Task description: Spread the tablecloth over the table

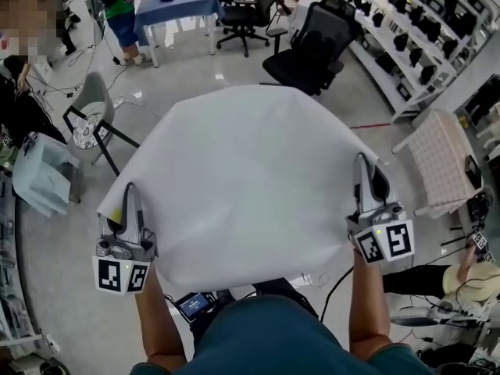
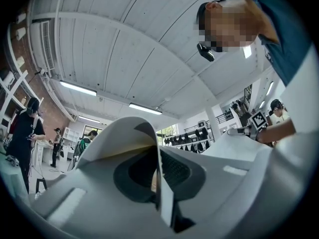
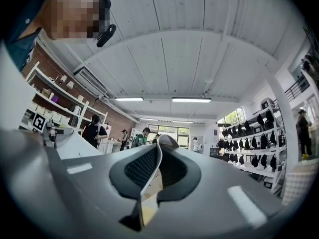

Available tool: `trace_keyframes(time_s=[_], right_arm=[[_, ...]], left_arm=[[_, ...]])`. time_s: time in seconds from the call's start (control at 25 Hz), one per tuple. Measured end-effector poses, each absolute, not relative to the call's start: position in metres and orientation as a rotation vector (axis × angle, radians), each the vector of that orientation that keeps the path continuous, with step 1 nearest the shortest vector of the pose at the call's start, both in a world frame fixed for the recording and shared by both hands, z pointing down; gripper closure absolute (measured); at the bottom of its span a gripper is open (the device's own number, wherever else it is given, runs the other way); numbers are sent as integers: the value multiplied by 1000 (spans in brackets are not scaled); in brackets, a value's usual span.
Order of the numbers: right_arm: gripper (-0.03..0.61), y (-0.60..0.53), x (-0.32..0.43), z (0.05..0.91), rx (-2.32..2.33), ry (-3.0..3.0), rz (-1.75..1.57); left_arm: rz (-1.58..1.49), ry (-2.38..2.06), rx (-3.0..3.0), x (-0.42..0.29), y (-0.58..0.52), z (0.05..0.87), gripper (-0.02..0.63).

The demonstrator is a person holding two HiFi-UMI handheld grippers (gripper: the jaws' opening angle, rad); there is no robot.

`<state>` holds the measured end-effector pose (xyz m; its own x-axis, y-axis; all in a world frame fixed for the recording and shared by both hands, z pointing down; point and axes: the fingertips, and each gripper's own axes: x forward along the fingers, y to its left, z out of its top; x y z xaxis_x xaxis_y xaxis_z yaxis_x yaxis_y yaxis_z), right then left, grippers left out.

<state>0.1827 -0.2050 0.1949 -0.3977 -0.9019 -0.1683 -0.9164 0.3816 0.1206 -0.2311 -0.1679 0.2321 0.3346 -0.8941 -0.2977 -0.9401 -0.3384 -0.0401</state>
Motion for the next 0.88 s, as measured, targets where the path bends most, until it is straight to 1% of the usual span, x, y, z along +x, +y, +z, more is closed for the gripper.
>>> trace_keyframes(time_s=[0.32, 0.52, 0.88], right_arm=[[566, -215, 169, 219, -1691, 2560, 287], [566, -235, 190, 222, -1685, 2568, 303], [566, -275, 188, 263, -1705, 2587, 216]], left_arm=[[329, 1697, -2396, -250, -176, 250, 609], [336, 1711, -2400, -227, -191, 258, 609], [281, 1776, -2439, -233, -225, 289, 609]])
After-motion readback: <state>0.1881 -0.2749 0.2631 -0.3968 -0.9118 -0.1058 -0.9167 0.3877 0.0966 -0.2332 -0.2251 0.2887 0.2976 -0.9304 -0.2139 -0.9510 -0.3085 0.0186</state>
